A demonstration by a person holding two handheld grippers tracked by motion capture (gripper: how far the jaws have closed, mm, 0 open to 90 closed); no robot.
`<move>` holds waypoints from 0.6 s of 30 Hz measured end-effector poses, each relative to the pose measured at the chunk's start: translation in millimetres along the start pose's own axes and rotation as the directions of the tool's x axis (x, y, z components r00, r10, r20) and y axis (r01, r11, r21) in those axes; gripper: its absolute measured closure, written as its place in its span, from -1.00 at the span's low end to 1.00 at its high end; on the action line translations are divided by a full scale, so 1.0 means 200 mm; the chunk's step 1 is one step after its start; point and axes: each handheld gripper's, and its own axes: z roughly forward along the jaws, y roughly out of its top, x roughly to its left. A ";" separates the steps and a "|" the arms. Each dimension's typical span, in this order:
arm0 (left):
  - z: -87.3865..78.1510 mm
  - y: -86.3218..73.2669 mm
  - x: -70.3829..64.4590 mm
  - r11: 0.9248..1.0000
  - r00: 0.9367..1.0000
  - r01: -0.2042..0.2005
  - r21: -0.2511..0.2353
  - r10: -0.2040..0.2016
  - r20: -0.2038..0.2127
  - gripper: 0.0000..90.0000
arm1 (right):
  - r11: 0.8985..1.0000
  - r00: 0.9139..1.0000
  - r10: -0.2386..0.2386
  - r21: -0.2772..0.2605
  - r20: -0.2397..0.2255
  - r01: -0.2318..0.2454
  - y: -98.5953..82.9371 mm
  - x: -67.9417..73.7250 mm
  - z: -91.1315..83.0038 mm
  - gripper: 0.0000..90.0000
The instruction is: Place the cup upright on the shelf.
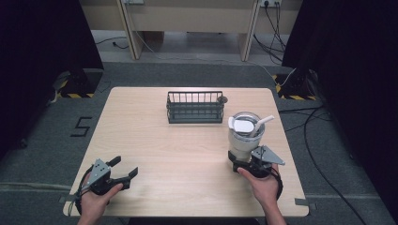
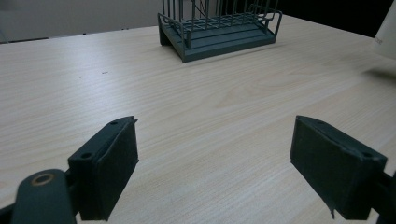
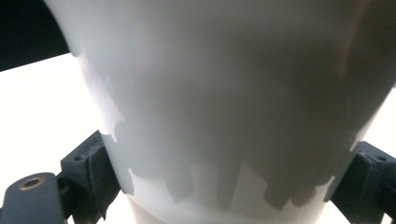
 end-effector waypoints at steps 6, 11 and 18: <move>0.00 0.00 0.00 1.000 1.000 0.004 -0.003 -0.004 0.000 -0.68 | 1.000 1.000 -0.010 -0.007 -0.005 0.010 0.04 0.00 0.04 -0.74; 0.00 0.00 0.00 1.000 1.000 0.010 -0.002 -0.010 0.002 -0.68 | 1.000 1.000 -0.014 -0.013 -0.009 0.014 0.07 0.00 0.06 -0.74; 0.00 0.00 0.01 1.000 1.000 0.007 -0.004 -0.007 -0.004 -0.68 | 1.000 1.000 -0.005 -0.017 -0.012 0.004 0.10 0.01 0.11 -0.74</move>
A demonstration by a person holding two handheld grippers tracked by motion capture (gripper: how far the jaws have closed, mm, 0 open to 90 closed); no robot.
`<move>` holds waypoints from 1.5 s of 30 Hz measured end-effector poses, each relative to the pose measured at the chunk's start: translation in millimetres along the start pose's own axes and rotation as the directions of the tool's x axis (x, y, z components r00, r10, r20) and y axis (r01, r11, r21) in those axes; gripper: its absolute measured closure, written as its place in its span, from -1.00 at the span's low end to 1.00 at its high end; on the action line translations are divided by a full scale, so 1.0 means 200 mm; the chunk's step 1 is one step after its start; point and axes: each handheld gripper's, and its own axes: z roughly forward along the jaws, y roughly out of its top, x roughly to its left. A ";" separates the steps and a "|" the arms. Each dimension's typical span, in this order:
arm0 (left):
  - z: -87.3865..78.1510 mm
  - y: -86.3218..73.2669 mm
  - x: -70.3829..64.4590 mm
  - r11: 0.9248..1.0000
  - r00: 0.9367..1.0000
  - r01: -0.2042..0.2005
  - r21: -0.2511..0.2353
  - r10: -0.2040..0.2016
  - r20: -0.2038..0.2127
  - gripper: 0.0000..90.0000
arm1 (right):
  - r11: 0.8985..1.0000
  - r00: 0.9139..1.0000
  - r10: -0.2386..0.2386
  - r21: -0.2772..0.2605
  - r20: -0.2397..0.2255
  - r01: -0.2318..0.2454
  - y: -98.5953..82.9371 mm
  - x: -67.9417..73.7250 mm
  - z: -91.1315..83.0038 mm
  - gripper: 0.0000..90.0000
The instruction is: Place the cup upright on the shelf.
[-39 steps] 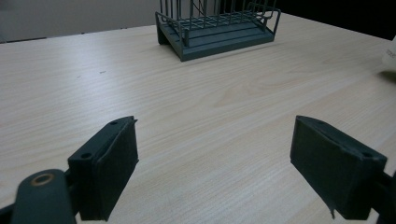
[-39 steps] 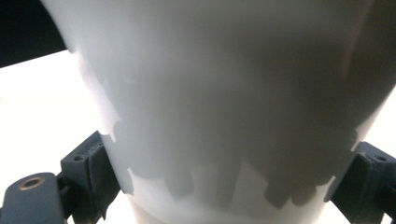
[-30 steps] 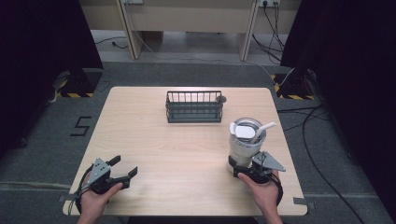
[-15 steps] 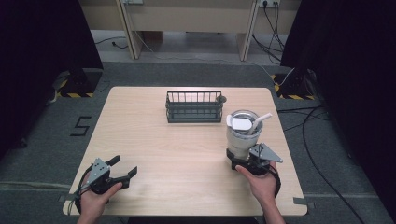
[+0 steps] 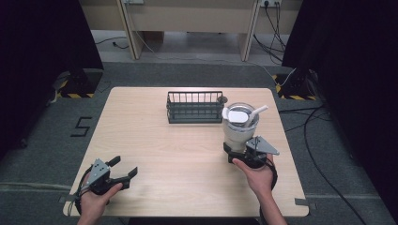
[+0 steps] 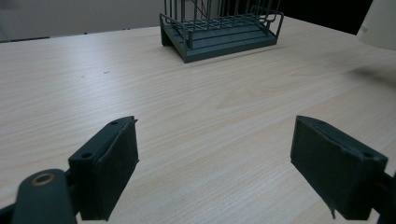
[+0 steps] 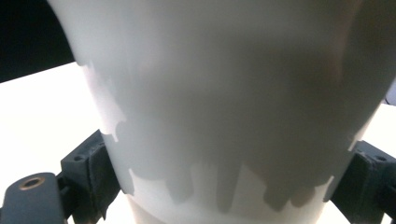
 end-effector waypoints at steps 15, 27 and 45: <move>0.00 0.00 0.00 1.000 1.000 0.005 0.000 -0.005 -0.001 -0.68 | 1.000 1.000 -0.006 -0.019 -0.001 0.006 0.10 -0.02 0.08 -0.74; 0.00 0.00 0.00 1.000 1.000 0.008 -0.001 -0.008 0.000 -0.68 | 0.999 1.000 -0.012 -0.038 -0.003 0.012 0.19 -0.02 0.16 -0.74; 0.00 0.00 0.00 1.000 1.000 0.009 -0.003 -0.009 0.003 -0.68 | 0.999 1.000 -0.008 -0.048 -0.008 0.008 0.28 -0.02 0.28 -0.73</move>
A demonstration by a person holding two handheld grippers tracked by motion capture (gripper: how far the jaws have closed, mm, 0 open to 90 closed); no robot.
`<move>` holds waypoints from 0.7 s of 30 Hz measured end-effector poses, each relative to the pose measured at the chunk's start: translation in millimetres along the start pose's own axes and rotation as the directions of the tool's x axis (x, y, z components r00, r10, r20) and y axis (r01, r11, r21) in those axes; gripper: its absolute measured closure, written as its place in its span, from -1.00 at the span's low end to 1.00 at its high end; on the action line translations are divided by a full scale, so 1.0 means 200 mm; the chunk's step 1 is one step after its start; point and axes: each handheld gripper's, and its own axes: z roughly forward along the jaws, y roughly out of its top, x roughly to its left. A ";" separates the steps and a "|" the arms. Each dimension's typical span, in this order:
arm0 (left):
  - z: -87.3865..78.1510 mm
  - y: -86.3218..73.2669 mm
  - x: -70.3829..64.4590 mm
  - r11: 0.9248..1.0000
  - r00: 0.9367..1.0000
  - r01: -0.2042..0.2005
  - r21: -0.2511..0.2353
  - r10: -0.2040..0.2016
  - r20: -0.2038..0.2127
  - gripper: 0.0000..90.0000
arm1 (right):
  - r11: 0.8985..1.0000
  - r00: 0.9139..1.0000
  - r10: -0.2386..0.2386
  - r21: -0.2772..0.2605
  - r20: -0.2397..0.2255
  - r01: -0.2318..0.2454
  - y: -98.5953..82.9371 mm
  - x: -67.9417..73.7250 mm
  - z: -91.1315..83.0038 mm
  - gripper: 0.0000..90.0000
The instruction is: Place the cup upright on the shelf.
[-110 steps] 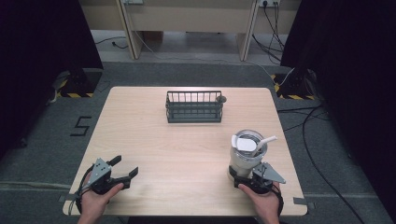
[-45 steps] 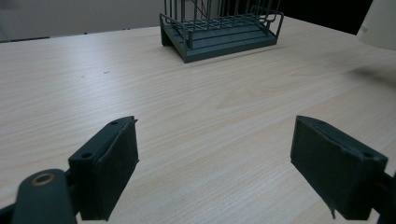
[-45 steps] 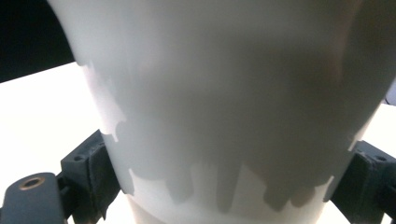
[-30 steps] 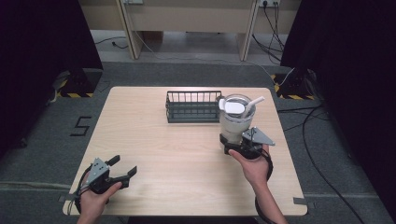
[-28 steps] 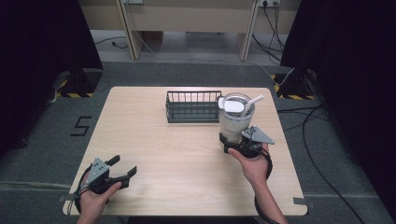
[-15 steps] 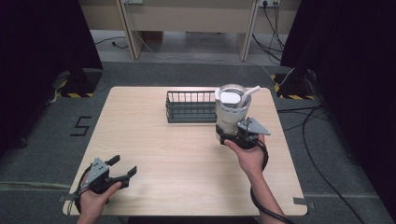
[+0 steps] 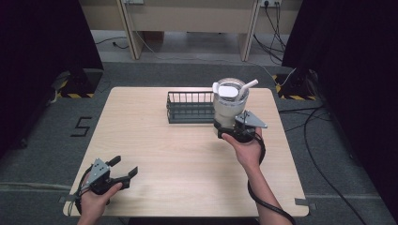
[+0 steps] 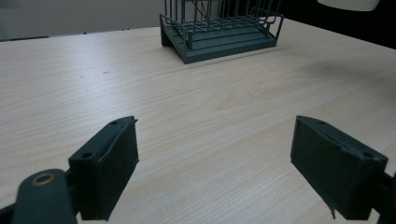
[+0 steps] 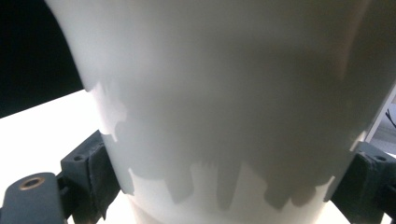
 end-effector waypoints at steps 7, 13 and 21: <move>0.00 0.00 0.00 1.000 1.000 -0.001 0.001 0.001 0.001 -0.68 | 1.000 1.000 0.000 0.000 -0.001 0.000 0.02 -0.01 0.05 -0.74; 0.00 0.00 0.00 1.000 1.000 0.006 0.004 -0.006 0.007 -0.68 | 1.000 1.000 -0.002 -0.004 0.002 0.002 0.05 -0.01 0.08 -0.74; 0.00 0.00 0.00 1.000 1.000 0.008 0.005 -0.008 0.008 -0.68 | 1.000 1.000 -0.004 -0.009 0.003 0.004 0.10 -0.02 0.14 -0.74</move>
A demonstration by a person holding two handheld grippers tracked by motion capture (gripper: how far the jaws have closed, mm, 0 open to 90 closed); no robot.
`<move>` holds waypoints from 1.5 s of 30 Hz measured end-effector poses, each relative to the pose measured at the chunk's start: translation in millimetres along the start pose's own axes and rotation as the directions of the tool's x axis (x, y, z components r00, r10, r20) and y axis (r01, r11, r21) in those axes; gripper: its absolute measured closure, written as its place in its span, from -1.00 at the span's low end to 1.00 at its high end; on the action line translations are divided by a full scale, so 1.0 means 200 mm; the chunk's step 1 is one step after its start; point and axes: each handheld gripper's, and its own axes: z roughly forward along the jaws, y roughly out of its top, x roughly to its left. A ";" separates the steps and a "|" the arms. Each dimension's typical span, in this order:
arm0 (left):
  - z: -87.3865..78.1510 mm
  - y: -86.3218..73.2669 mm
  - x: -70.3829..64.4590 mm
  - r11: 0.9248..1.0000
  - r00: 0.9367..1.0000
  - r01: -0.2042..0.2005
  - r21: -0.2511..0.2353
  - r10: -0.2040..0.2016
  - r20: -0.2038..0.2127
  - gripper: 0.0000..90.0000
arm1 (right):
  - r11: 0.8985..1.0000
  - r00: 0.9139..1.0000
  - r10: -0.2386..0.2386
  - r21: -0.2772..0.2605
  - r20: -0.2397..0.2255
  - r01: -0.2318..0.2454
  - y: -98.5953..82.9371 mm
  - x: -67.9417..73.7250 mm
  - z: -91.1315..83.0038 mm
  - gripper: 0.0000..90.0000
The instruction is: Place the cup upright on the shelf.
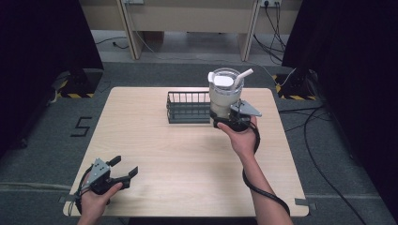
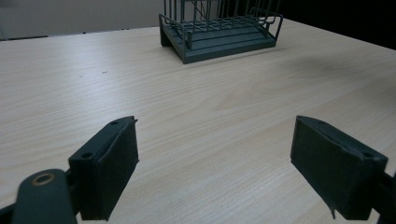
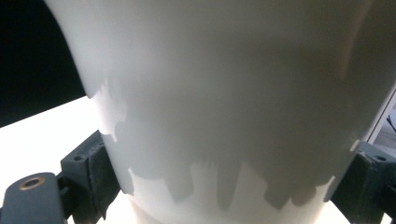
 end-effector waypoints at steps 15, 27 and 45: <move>0.00 0.00 0.00 1.000 1.000 0.013 -0.003 -0.013 -0.002 -0.68 | 1.000 1.000 -0.002 -0.003 -0.001 0.002 0.07 -0.01 0.09 -0.73; 0.01 0.00 0.00 1.000 1.000 0.014 0.000 -0.014 0.004 -0.68 | 1.000 1.000 0.004 0.003 -0.003 -0.004 0.12 0.00 0.17 -0.73; 0.01 -0.01 0.00 1.000 1.000 0.016 0.002 -0.016 0.005 -0.68 | 1.000 1.000 0.012 0.006 0.000 -0.012 0.15 -0.01 0.27 -0.74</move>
